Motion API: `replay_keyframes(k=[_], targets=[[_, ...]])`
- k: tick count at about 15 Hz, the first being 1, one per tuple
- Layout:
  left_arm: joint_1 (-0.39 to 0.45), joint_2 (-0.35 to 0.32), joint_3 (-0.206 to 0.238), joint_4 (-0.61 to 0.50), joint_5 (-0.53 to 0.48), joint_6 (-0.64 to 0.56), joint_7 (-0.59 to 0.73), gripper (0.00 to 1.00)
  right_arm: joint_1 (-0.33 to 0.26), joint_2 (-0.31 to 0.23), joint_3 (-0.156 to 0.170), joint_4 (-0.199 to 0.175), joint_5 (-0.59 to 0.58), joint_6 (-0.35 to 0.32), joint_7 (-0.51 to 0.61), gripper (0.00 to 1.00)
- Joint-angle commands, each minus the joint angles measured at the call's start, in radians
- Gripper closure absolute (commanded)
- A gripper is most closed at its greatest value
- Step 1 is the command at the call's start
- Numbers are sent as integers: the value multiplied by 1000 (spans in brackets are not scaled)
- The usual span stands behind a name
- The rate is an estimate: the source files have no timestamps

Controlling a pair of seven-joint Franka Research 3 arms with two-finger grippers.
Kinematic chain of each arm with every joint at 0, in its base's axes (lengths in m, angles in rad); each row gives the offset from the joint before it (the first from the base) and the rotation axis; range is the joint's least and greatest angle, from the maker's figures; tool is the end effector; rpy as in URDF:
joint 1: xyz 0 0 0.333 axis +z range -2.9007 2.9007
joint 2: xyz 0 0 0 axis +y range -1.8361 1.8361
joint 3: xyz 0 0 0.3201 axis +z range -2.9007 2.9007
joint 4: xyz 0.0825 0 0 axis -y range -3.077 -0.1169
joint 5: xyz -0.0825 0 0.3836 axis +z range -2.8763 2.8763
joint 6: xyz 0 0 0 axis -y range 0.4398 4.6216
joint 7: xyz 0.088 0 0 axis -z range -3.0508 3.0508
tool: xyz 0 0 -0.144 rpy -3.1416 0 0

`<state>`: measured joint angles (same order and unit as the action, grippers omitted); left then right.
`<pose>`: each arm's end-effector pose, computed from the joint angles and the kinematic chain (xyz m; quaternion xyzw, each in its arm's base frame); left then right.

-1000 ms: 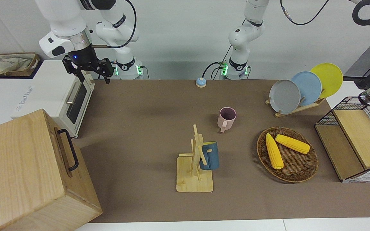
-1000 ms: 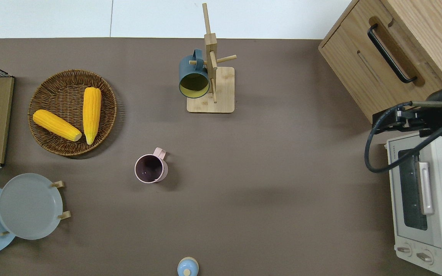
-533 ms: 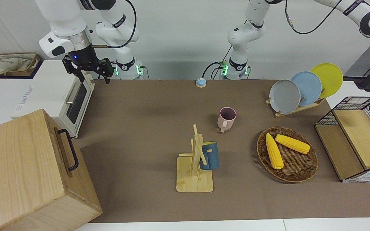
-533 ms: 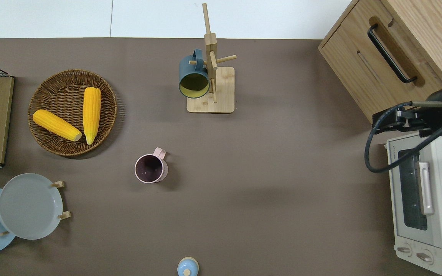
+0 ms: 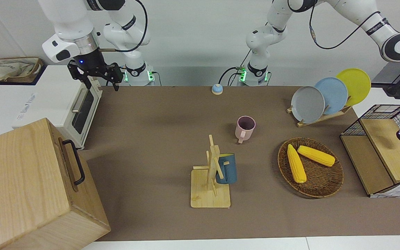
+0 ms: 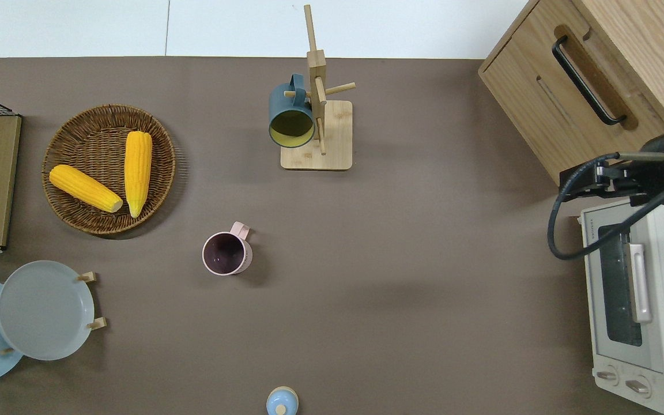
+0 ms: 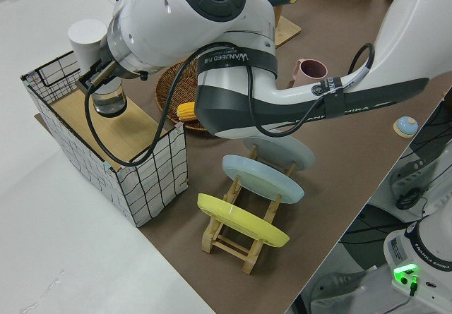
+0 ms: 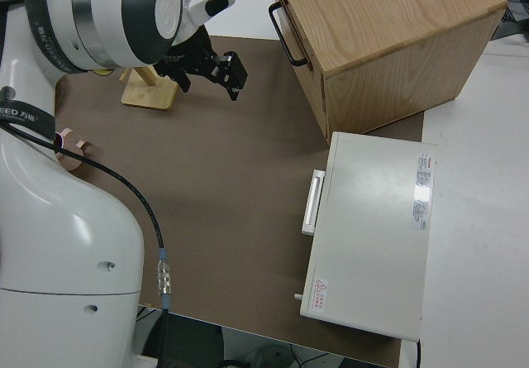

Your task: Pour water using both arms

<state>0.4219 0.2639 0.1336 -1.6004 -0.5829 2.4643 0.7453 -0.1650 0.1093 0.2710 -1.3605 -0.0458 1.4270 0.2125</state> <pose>0.6136 0.3552 0.5238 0.9295 0.0656 0.3630 0.0042 0.5694 0.0442 0.6174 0.9982 -0.0565 -0.0179 0.0111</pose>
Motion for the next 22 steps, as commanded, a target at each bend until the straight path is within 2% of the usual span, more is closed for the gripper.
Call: replay_keyframes(k=[1, 10, 12, 13, 14, 16, 17, 18, 19, 22], targets=[[-6, 32, 9, 34, -44, 28, 72, 1000, -22, -13, 14, -9, 4, 4, -15, 9], [-15, 86, 4, 23, -71, 85, 108, 988, -22, -13, 14, -9, 4, 4, -15, 9], [-15, 86, 3, 22, -72, 84, 108, 913, -22, -13, 14, -9, 4, 4, -15, 9], [-15, 87, 3, 20, -72, 84, 108, 776, -22, -13, 14, -9, 4, 4, -15, 9], [-14, 89, 3, 22, -72, 85, 108, 750, -22, -13, 14, -9, 4, 4, -15, 9], [-12, 100, 3, 22, -103, 84, 109, 520, -22, -13, 14, -9, 4, 4, -15, 9], [-14, 101, 3, 22, -110, 84, 109, 329, -22, -13, 14, -9, 4, 4, -15, 9], [-12, 101, 3, 22, -112, 84, 109, 64, -22, -13, 14, -9, 4, 4, -15, 9], [-11, 101, 3, 22, -112, 84, 109, 9, -22, -13, 14, -9, 4, 4, -15, 9], [-8, 101, 8, 31, -101, 71, 98, 7, -22, -13, 14, -9, 4, 4, -18, 9]])
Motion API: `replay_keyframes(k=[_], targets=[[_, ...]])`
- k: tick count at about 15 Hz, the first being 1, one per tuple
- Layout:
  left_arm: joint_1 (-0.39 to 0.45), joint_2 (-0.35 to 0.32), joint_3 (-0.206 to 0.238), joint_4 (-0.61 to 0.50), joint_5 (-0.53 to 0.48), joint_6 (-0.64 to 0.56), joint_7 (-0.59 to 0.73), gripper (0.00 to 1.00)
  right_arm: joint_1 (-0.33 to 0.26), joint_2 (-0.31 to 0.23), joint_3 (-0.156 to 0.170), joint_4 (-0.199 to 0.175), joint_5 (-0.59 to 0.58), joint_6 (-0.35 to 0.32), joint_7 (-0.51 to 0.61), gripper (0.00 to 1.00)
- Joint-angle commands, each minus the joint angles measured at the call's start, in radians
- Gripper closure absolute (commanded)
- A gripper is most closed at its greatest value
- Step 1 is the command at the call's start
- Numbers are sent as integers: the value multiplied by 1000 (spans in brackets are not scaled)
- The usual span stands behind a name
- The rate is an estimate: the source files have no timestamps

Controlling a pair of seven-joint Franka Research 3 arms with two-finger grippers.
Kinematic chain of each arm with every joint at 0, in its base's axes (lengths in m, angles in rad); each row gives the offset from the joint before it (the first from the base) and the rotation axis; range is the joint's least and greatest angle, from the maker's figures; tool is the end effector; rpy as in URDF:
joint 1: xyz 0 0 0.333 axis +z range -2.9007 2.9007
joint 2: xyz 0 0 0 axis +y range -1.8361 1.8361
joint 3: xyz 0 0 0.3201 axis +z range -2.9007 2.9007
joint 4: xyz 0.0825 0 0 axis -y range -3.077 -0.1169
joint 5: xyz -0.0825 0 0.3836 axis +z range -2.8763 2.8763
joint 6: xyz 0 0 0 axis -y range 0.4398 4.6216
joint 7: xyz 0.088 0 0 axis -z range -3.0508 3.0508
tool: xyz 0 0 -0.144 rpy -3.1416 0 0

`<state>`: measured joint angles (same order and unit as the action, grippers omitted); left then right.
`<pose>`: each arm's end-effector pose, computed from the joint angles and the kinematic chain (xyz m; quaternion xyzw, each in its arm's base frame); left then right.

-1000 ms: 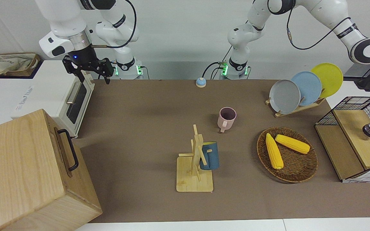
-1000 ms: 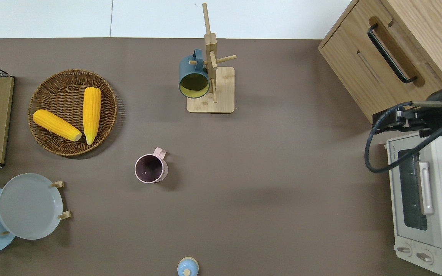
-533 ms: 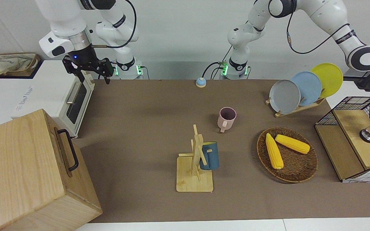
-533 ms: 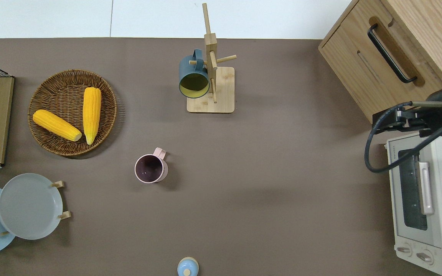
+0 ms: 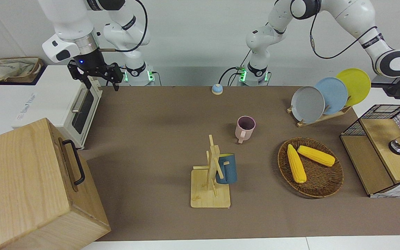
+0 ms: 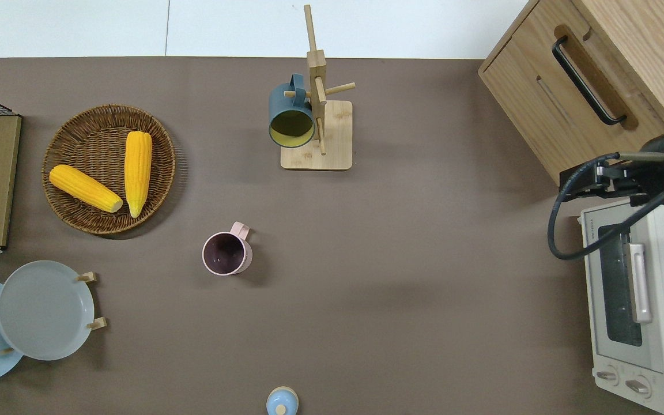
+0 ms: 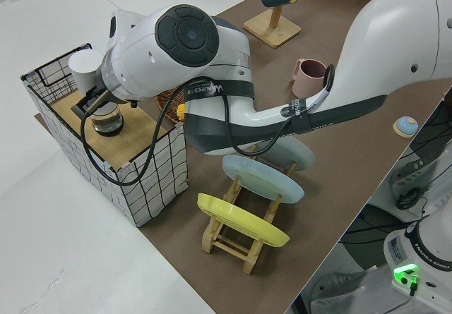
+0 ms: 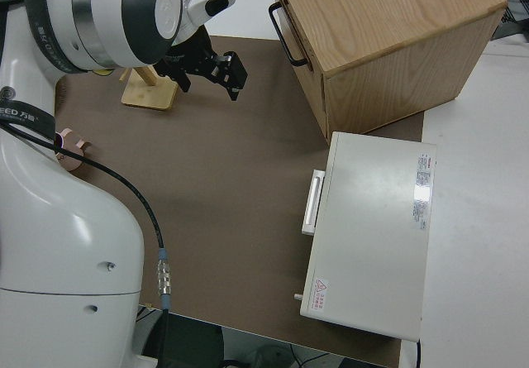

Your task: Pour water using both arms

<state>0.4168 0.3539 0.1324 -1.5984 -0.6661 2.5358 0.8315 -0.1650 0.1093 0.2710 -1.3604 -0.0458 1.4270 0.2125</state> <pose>0.6305 0.3646 0.4703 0.9293 0.0634 0.3638 0.0059 0.5694 0.0442 0.6175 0.9982 -0.0565 -0.0179 0.0111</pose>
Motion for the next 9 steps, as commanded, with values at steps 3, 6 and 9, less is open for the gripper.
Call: replay_keyframes(k=[3, 6, 9], targets=[[-7, 2, 24, 49, 3, -80, -18, 9, -22, -13, 14, -9, 4, 3, -15, 9], [-6, -13, 58, 81, 141, -207, -109, 7, -22, -13, 14, -9, 4, 4, -15, 9], [-9, -15, 82, 149, 258, -365, -172, 7, -22, -13, 14, -9, 4, 3, -15, 9]])
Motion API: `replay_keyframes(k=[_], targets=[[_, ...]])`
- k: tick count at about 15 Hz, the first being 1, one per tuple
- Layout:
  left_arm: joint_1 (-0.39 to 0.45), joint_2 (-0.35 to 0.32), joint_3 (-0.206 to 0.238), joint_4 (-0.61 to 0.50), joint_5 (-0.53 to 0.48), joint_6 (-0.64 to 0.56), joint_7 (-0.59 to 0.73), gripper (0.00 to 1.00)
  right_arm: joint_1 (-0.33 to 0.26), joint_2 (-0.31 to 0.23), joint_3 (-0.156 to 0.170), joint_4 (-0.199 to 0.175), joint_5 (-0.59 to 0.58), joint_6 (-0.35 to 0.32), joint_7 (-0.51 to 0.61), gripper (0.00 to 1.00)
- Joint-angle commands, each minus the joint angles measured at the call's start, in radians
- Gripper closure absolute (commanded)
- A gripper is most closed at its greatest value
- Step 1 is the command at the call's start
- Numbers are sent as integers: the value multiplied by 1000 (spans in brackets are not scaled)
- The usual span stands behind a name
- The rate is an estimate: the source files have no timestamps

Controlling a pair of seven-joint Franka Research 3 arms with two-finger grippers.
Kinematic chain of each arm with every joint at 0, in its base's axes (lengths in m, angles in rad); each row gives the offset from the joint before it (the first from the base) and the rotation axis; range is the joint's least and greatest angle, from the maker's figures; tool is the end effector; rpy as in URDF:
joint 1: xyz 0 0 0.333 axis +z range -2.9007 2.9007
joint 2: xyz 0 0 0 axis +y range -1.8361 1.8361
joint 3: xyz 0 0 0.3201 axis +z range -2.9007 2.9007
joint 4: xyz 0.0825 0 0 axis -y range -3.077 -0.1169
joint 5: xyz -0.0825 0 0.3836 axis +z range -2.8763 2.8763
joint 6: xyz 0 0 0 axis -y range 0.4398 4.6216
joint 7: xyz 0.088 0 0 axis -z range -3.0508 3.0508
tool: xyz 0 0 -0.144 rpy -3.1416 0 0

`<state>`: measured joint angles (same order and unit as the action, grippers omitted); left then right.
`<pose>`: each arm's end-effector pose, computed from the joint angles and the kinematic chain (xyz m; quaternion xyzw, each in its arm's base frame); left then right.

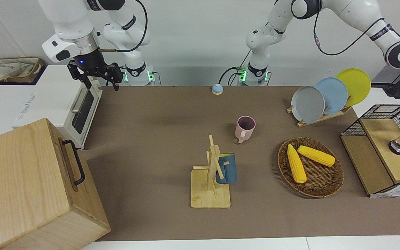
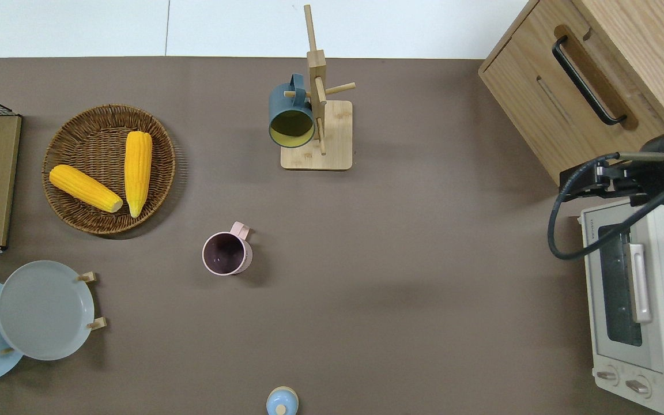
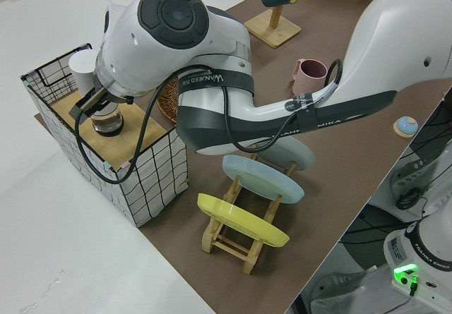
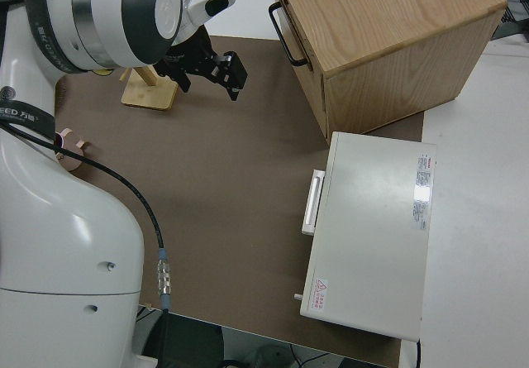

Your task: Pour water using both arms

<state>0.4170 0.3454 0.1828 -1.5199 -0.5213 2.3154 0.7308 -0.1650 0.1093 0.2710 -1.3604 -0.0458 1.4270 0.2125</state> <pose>0.6167 0.3728 0.4905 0.9539 0.0532 0.2949 0.0179 0.5694 0.0442 0.6175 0.9982 -0.0565 -0.0179 0.0111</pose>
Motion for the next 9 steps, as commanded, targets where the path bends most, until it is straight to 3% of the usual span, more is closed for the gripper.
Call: replay_keyframes(k=[1, 4, 7, 9], targets=[[-9, -19, 35, 79, 147, -187, -105, 7, -22, -13, 14, -9, 4, 4, -15, 9], [-20, -74, 32, 98, 254, -313, -195, 7, -22, -13, 14, -9, 4, 4, -15, 9], [-81, -137, 30, 98, 372, -424, -260, 7, -22, -13, 14, -9, 4, 4, -15, 9], [-130, -192, 32, 92, 394, -496, -329, 5, -22, -13, 14, -9, 4, 4, -15, 9]])
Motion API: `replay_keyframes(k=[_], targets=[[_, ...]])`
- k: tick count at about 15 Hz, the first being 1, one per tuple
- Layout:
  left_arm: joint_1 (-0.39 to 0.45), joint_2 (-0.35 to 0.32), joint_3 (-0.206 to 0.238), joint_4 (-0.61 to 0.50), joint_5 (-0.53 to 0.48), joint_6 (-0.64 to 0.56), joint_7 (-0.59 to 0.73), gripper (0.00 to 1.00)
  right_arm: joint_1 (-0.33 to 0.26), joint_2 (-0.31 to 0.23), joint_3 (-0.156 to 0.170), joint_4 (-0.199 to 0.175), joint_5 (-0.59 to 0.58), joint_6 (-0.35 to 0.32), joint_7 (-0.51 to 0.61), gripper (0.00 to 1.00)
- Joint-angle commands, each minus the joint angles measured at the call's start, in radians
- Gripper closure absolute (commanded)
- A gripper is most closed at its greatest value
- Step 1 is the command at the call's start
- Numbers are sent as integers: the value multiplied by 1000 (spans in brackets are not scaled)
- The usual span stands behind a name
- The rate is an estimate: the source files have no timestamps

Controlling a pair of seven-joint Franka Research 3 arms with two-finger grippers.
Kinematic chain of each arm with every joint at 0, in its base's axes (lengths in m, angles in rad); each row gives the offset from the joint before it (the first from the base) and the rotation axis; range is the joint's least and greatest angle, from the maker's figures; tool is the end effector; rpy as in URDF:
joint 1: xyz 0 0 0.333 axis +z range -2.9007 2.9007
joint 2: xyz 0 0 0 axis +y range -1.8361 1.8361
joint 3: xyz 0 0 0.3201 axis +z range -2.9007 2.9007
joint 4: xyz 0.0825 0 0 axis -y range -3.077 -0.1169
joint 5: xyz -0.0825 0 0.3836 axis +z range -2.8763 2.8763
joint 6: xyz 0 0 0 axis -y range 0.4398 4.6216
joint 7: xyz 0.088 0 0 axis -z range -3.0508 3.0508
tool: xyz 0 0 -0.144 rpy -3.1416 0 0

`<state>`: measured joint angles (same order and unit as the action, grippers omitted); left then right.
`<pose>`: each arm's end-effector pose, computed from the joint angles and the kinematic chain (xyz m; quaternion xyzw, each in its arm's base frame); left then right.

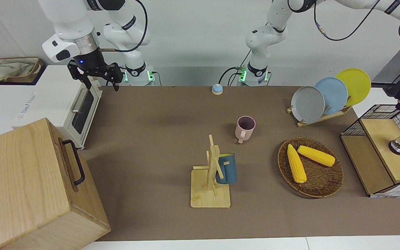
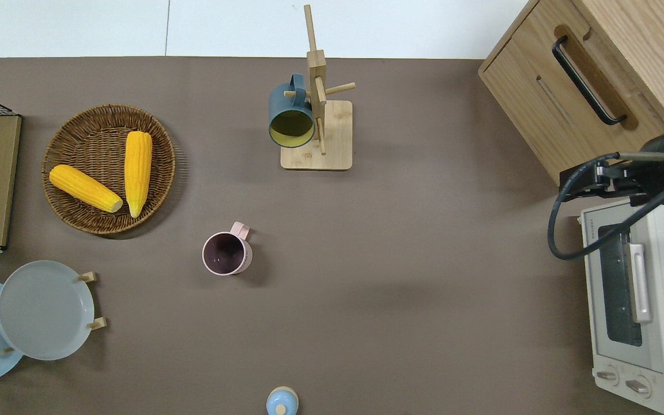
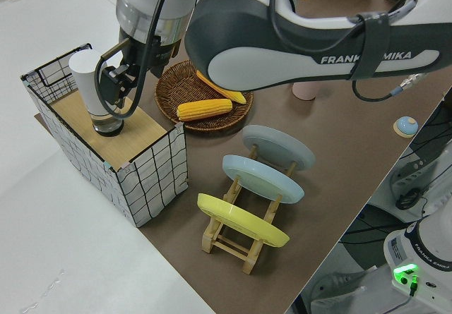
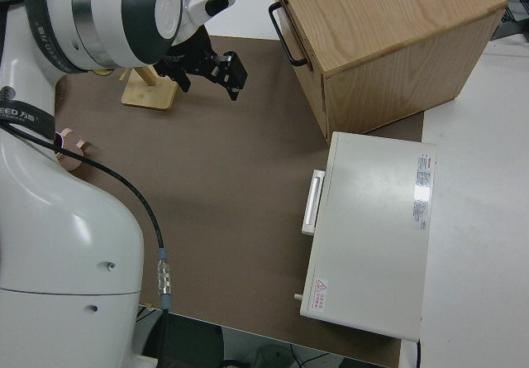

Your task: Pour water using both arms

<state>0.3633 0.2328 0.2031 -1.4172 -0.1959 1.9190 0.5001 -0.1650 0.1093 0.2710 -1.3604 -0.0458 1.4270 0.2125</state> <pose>0.5799 0.3274 0.5658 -0.9869 -0.0475 -0.1542 0.0062 0.5694 0.0442 0.6175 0.9982 -0.0565 -0.0179 0.0111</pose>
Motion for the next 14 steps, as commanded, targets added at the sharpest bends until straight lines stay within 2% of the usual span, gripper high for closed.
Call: replay_keyframes(k=[1, 3, 5, 8, 12, 14], targets=[[-102, -105, 10, -15, 85, -154, -118, 5, -22, -13, 14, -9, 4, 4, -15, 9], [-165, -130, 12, -16, 105, -253, -121, 5, -22, -13, 14, -9, 4, 4, -18, 9], [-214, -154, 10, -17, 104, -300, -162, 5, -22, -13, 14, -9, 4, 4, -15, 9], [-320, -159, 4, -17, 145, -340, -306, 5, -22, -13, 14, -9, 4, 4, -15, 9], [-458, -162, -2, -17, 185, -379, -324, 5, -22, -13, 14, -9, 4, 3, -15, 9], [-515, -162, -4, -23, 184, -380, -380, 2, -22, -13, 14, -9, 4, 4, -15, 9]])
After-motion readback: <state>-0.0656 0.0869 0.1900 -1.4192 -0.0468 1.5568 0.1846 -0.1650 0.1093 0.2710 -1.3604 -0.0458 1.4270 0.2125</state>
